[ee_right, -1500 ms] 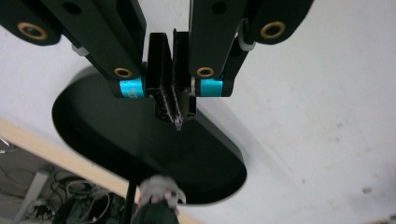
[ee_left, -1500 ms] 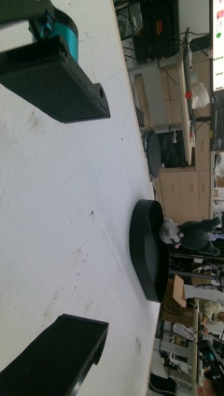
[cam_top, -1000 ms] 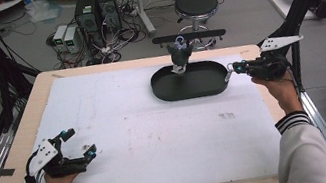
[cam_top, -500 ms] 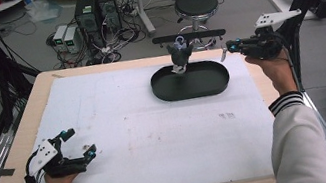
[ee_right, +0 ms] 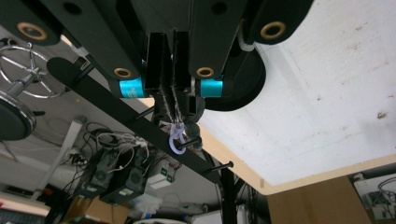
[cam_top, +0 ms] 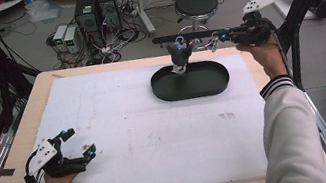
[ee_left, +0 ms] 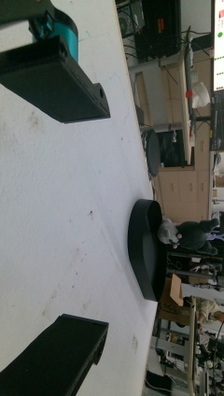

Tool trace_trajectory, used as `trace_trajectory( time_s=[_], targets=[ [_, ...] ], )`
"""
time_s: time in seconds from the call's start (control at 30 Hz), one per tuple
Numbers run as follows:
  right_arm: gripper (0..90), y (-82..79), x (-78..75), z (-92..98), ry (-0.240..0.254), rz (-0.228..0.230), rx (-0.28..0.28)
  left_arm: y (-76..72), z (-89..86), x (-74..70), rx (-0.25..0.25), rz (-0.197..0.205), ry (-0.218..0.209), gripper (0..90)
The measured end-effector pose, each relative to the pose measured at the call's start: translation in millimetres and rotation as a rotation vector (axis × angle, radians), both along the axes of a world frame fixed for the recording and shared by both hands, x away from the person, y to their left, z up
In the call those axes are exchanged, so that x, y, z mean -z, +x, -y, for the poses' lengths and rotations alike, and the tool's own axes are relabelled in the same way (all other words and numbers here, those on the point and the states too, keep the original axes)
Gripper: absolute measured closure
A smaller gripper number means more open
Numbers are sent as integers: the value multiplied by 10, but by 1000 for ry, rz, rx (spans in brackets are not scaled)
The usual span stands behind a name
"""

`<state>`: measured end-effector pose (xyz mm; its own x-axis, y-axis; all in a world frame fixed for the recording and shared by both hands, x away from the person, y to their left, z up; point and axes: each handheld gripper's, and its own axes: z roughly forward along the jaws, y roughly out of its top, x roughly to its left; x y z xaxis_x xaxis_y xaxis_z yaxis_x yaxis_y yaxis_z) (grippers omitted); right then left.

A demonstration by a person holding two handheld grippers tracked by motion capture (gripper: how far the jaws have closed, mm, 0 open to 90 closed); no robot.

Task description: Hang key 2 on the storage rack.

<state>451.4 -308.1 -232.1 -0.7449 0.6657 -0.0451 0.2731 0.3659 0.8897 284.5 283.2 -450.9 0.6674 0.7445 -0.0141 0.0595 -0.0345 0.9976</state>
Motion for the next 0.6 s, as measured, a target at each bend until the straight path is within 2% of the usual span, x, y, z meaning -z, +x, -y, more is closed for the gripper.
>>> trace_trajectory(
  time_s=[0.17, 0.6],
  targets=[
    [885, 91, -91, -65, -13, 1, -6, 0, 1, 1, -1, 1, 0, 17],
    [885, 341, -193, -287, -104, -40, -33, -2, 5, 0, -1, 4, 3, 17]
  ],
)
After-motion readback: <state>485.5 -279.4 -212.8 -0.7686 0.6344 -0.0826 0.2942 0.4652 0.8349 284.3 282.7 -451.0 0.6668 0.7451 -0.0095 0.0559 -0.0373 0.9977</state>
